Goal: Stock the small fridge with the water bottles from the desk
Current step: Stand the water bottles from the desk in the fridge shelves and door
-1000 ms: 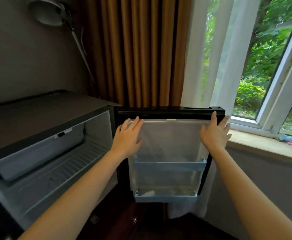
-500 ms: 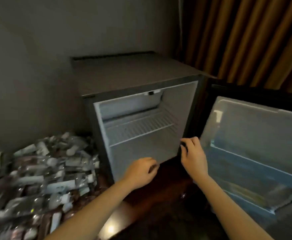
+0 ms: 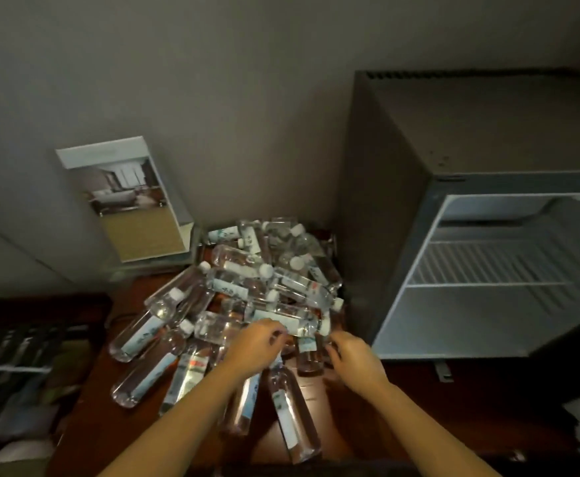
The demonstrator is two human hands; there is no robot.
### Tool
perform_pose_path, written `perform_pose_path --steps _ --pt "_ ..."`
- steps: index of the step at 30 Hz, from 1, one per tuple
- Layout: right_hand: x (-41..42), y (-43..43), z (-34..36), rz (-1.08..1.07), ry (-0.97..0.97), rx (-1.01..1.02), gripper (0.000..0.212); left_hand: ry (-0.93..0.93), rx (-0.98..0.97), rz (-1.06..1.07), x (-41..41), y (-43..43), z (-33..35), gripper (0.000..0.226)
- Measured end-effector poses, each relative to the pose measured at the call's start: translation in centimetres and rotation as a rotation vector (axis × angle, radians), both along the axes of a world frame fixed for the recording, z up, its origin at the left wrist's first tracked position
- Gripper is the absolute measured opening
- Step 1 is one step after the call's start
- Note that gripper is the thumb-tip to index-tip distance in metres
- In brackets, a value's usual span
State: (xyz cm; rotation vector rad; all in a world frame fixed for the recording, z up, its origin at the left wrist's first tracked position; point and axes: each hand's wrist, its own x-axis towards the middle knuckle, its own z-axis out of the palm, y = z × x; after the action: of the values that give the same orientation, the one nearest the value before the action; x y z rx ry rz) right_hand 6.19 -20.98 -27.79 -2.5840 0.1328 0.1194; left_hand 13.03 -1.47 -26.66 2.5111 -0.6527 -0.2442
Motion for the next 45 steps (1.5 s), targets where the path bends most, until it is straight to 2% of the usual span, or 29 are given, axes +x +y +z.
perform_pose_path --steps 5,10,17,21,26,29,31,34,37,41,45 --pt "3.2 1.6 -1.6 0.04 0.127 -0.04 0.047 0.029 0.035 0.095 2.6 2.3 -1.6 0.034" --pt "5.1 1.9 -2.8 -0.032 0.222 -0.041 0.061 0.038 0.102 0.152 3.9 2.4 -2.9 0.049" --pt "7.2 1.4 -3.8 -0.04 0.277 0.019 0.06 0.108 0.191 0.2 5.4 1.4 -3.9 0.066" --pt "7.7 0.9 -3.6 -0.018 0.259 0.064 0.054 0.25 0.119 0.25 6.1 0.5 -3.8 0.07" --pt "7.6 -0.2 -2.6 0.087 0.247 0.161 0.05 0.329 -0.012 0.353 6.6 -0.4 -3.0 0.077" --pt "7.2 -0.9 -1.9 0.149 0.253 0.24 0.052 0.299 -0.048 0.417 6.5 -1.4 -2.2 0.074" --pt "6.5 -1.1 -1.4 0.216 0.249 0.29 0.053 0.238 -0.12 0.497 6.3 -2.2 -1.6 0.063" --pt "4.5 -1.2 -0.6 0.35 0.268 0.426 0.069 0.141 -0.32 0.632 5.6 -3.7 -0.5 0.038" --pt "1.9 -2.0 -0.1 0.438 0.304 0.546 0.078 0.093 -0.4 0.733 3.9 -5.4 0.2 0.03" --pt "-0.8 -5.6 0.1 0.461 0.291 0.628 0.076 0.119 -0.464 0.858 0.5 -8.0 0.5 0.03" --pt "-2.9 -9.5 0.2 0.427 0.294 0.691 0.06 0.19 -0.558 0.957 -3.1 -10.8 0.6 0.031"
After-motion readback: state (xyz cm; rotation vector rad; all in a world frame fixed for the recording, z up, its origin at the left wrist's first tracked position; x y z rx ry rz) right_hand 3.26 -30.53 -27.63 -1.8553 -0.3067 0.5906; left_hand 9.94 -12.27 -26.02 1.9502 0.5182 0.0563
